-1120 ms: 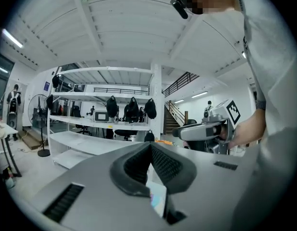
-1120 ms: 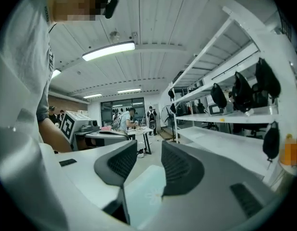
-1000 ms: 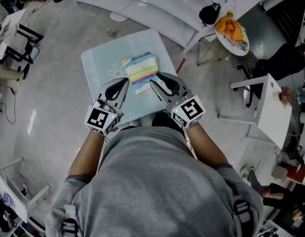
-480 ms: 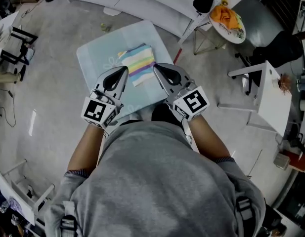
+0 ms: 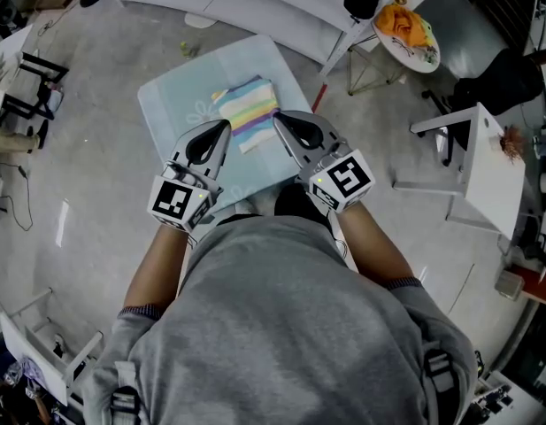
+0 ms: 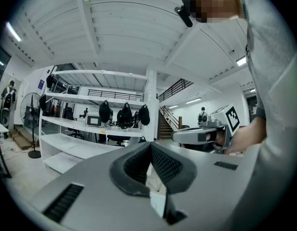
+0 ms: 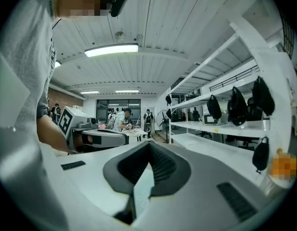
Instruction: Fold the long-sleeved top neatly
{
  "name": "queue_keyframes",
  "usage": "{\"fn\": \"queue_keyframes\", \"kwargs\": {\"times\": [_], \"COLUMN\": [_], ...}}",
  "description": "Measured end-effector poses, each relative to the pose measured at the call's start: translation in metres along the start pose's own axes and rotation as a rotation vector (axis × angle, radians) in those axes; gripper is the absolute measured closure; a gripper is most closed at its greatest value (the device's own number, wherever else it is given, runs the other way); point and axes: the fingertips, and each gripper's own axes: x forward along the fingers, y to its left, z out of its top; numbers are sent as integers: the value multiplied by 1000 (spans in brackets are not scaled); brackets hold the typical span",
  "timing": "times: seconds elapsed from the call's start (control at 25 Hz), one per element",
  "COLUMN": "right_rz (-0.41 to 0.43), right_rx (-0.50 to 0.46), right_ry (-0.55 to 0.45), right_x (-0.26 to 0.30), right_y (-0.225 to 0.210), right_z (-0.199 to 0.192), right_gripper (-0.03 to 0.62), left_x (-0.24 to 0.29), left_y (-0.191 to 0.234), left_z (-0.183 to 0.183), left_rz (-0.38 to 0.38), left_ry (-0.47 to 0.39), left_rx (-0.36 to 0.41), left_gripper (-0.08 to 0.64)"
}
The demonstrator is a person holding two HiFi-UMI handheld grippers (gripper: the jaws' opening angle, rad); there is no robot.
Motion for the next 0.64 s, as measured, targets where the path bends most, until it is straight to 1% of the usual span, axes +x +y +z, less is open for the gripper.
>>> {"fn": "queue_keyframes", "kwargs": {"times": [0.16, 0.28, 0.4, 0.64], "right_rz": [6, 11, 11, 3], "right_rx": [-2, -4, 4, 9], "right_ry": [1, 2, -1, -4], "right_x": [1, 2, 2, 1], "right_y": [3, 4, 5, 3], "right_z": [0, 0, 1, 0], "right_gripper": [588, 588, 588, 588], "left_x": [-3, -6, -7, -7], "left_y": [1, 3, 3, 7], "left_z": [-2, -3, -4, -9], "left_rz": [0, 25, 21, 21], "left_ry": [0, 42, 21, 38], "left_rx": [10, 7, 0, 1], "left_gripper": [543, 543, 543, 543]}}
